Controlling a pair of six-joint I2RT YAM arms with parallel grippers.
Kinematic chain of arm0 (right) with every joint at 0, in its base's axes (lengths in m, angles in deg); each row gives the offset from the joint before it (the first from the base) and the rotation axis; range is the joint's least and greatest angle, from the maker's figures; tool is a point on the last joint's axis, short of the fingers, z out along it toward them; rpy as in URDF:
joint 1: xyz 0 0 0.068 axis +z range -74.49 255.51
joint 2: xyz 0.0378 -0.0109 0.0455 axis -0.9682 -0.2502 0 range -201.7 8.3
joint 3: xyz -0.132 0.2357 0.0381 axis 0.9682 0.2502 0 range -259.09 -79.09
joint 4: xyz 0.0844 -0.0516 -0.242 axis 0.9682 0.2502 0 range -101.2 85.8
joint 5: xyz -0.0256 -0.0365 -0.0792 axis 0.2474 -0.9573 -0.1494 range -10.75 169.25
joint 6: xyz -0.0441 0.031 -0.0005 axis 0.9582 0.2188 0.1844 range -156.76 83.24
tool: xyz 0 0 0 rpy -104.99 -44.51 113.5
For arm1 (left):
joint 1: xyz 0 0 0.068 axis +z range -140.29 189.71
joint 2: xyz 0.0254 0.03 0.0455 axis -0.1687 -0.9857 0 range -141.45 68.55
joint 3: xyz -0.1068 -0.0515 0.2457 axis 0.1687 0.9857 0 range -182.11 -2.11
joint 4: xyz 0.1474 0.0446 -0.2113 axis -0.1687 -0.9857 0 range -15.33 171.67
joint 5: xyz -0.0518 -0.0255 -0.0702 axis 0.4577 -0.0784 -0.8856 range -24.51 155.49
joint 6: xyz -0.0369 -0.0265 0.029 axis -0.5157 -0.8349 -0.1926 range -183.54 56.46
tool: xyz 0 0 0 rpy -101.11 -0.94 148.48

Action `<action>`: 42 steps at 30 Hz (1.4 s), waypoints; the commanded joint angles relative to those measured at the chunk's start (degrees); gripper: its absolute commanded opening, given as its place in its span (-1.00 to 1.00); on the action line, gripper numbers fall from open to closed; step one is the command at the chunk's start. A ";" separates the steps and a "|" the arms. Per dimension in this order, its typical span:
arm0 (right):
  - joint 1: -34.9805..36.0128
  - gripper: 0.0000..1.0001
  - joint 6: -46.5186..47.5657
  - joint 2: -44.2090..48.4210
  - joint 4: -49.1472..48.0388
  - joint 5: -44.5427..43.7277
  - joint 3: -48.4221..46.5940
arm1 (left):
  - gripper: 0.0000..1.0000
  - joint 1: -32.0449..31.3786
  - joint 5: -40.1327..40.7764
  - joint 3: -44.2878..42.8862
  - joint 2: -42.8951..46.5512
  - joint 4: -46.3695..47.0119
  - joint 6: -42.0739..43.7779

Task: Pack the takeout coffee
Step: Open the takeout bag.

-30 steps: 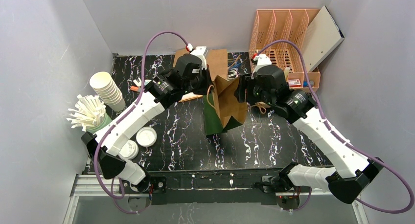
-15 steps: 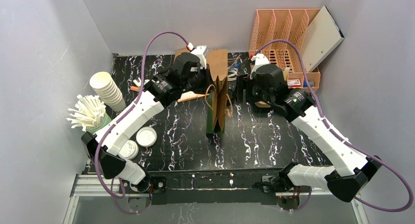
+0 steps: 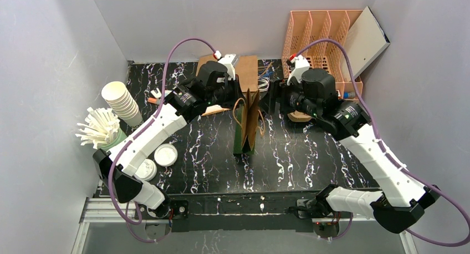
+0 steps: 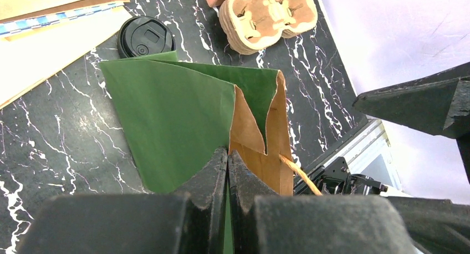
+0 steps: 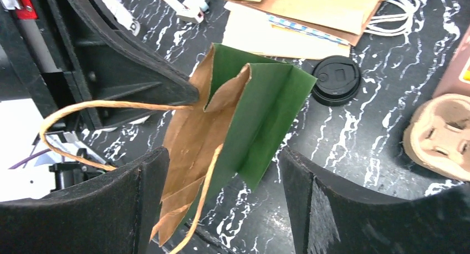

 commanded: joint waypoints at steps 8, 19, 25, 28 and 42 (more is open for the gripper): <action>0.09 0.31 -4.67 -5.95 -2.31 1.01 -0.55 | -1.00 0.44 -1.79 -0.18 2.79 1.19 0.12; 0.03 -0.97 -6.12 -5.67 0.35 -6.28 -0.79 | -0.95 0.53 1.89 -1.20 2.67 -0.59 3.53; 0.00 -0.97 -6.32 -7.97 2.14 -6.36 -3.13 | -0.18 0.52 10.91 -3.12 4.61 -3.93 6.50; 0.05 -0.97 -7.25 -9.44 2.11 -6.58 -4.06 | 0.15 0.48 11.04 -4.73 7.38 -4.73 7.39; 0.05 -0.97 -11.51 -10.33 -1.99 -5.32 -3.84 | 0.55 -3.85 -6.39 2.22 14.14 4.03 -2.84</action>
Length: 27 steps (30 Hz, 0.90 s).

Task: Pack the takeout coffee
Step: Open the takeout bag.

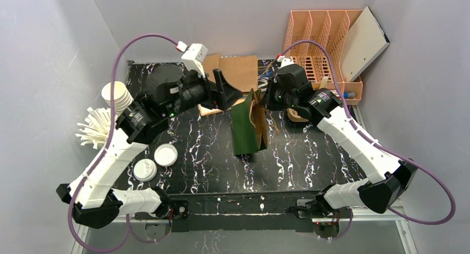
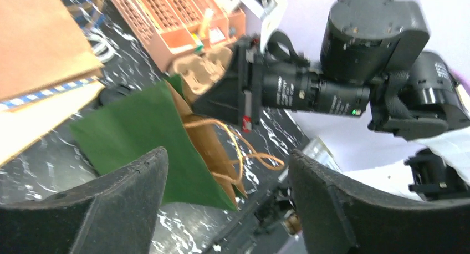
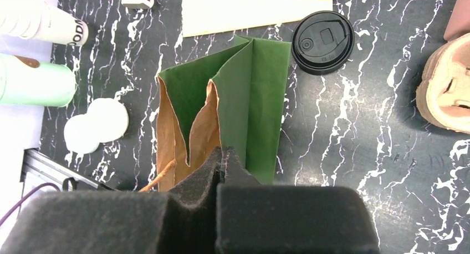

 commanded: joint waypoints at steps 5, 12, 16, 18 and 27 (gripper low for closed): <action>0.04 -0.97 -3.16 2.26 -5.39 -0.09 -0.66 | 0.96 -13.77 12.47 6.51 -2.52 2.80 -4.12; 0.03 -0.97 -3.36 2.18 -5.43 -0.09 -0.72 | 0.79 -17.40 22.51 7.60 -5.77 0.64 -3.36; 0.04 -0.97 -3.28 2.52 -4.66 -0.63 -0.58 | -0.19 -17.40 30.84 8.62 -5.06 -0.43 -1.21; 0.03 -0.97 -3.00 3.05 -4.08 -1.51 -0.28 | -0.57 -17.34 34.84 9.65 -4.38 -0.71 -0.13; -0.14 -0.97 0.13 5.58 0.92 -12.61 1.80 | -1.00 -12.79 44.06 8.00 -4.38 -8.93 4.06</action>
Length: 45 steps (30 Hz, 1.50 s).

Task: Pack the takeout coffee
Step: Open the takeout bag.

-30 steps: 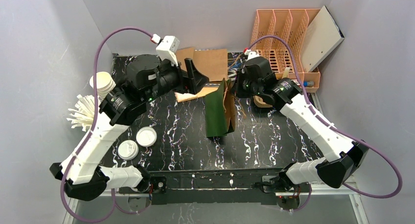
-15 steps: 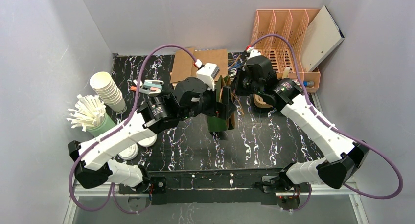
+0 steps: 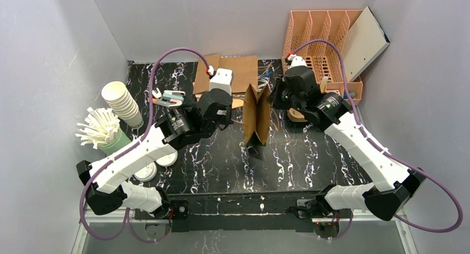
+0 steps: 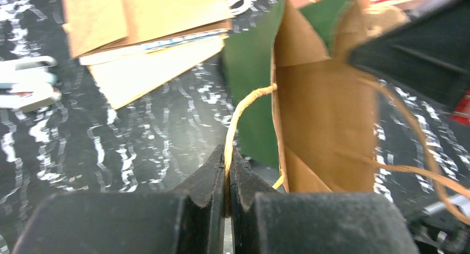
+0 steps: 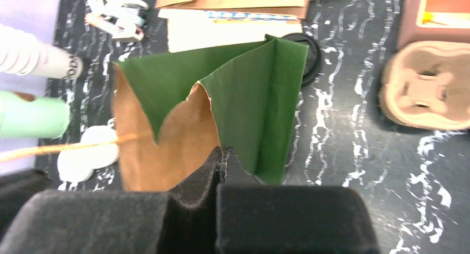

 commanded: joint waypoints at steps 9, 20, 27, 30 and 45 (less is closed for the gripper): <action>-0.85 -0.97 3.30 1.45 7.37 -13.98 -0.71 | -1.00 12.43 11.95 -2.92 -1.77 -13.35 7.19; -0.85 -0.97 2.95 -1.70 5.49 -2.97 -4.82 | -1.00 14.34 -9.99 0.06 -2.84 -1.87 7.07; -0.86 -0.97 -1.26 -8.15 8.87 0.95 -12.68 | -0.56 14.79 -12.49 -3.73 -7.01 -2.86 6.74; -0.83 -0.97 -1.53 -10.23 10.83 1.12 -17.15 | -0.27 14.91 -12.12 -5.41 -6.77 -3.70 6.71; -0.85 -0.97 -2.84 -13.51 10.33 2.32 -18.77 | 0.63 14.92 -24.07 -15.89 -0.14 -1.66 3.12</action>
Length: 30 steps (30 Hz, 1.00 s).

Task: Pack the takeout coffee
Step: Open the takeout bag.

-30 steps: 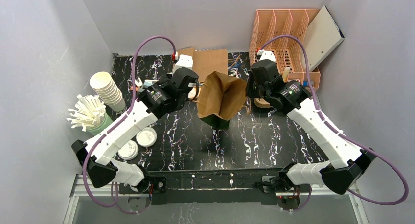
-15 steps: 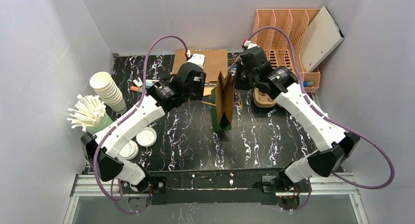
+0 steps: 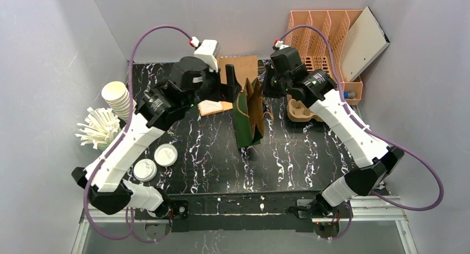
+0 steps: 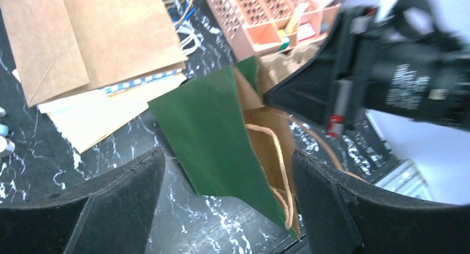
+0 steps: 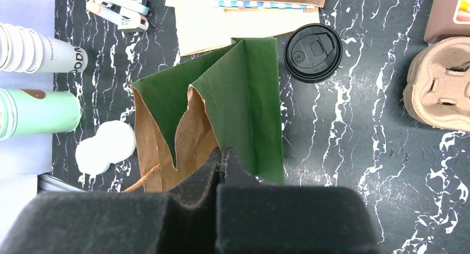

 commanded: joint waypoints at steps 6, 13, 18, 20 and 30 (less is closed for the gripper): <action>-0.08 -0.97 -1.81 0.39 -3.27 -0.16 0.99 | 0.10 0.24 -19.40 -3.22 0.19 6.14 -7.43; -0.09 -0.97 -2.66 1.22 -5.17 -0.68 2.66 | -1.00 -4.15 -21.93 2.65 0.19 17.77 -14.86; -0.13 -0.97 -3.65 1.35 -5.42 -1.71 2.91 | -1.00 -8.86 -11.05 5.10 -1.10 17.27 -15.66; -0.11 -0.97 -4.11 1.52 -5.52 -2.15 3.05 | -1.00 -10.45 -4.12 7.37 -1.13 17.09 -16.91; -0.09 -0.97 -4.60 3.32 -6.88 -1.93 4.13 | -1.00 -11.50 12.81 14.58 -1.27 16.60 -17.13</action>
